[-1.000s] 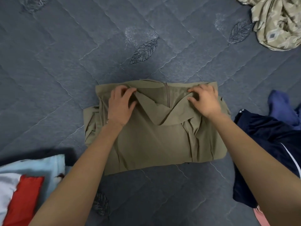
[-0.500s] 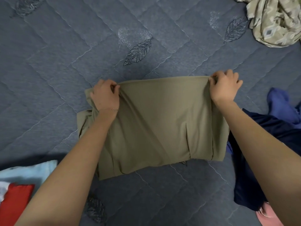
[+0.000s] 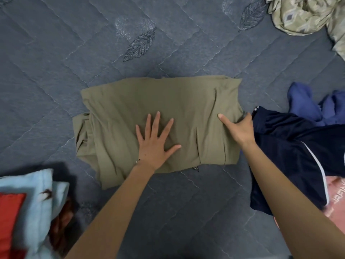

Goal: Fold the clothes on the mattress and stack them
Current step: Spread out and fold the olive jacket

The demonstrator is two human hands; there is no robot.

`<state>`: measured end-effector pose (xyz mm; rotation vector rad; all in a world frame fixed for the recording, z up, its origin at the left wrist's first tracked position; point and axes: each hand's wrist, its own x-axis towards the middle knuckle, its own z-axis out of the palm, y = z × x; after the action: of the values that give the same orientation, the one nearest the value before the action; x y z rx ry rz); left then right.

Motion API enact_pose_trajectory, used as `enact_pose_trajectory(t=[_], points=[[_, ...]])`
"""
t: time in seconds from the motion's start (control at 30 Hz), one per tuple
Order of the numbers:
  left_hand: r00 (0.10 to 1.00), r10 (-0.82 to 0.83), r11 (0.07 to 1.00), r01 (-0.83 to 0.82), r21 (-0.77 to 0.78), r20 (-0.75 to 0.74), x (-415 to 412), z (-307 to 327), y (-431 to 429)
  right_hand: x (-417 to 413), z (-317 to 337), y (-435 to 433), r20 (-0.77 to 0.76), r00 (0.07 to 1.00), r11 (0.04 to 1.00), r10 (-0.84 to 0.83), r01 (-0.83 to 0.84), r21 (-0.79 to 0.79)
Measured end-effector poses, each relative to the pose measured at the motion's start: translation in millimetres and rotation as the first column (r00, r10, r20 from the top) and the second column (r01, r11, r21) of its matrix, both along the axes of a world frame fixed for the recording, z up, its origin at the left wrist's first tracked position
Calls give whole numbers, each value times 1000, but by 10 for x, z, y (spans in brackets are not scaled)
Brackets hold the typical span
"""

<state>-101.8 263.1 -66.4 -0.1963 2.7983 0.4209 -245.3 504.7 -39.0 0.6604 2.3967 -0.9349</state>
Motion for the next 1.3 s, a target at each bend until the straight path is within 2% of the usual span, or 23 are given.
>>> enact_pose_trajectory(t=[0.13, 0.3, 0.63, 0.7, 0.83, 0.93, 1.07, 1.2, 1.3], points=[[996, 26, 999, -23, -34, 91, 34, -154, -117, 148, -137, -22, -27, 995, 983, 92, -87, 160], [995, 10, 999, -6, -47, 96, 29, -231, -236, 164, -151, 29, -259, 923, 958, 285, -267, 104], [990, 125, 991, -121, -56, 58, 148, -138, -512, 30, -115, 334, -373, 899, 973, 229, -220, 68], [992, 122, 992, -122, -21, 14, 213, -97, -467, 74, -135, 354, -336, 921, 980, 197, -197, 35], [998, 10, 1000, -10, 7, -61, 438, -35, -223, 295, -104, 384, -175, 967, 980, 186, -195, -41], [998, -35, 999, 36, 12, -58, 608, 11, -42, 543, -67, 386, -174, 970, 983, 170, -179, -38], [980, -187, 980, 182, -83, -60, 806, -2, -26, 713, -108, 418, -102, 958, 964, 266, -265, 22], [987, -123, 988, 111, -111, -106, 881, -1, -257, 625, -92, 521, -104, 960, 966, 260, -257, 41], [983, -147, 985, 135, -104, -113, 908, -2, -364, 604, -40, 566, -140, 969, 979, 206, -205, 20]])
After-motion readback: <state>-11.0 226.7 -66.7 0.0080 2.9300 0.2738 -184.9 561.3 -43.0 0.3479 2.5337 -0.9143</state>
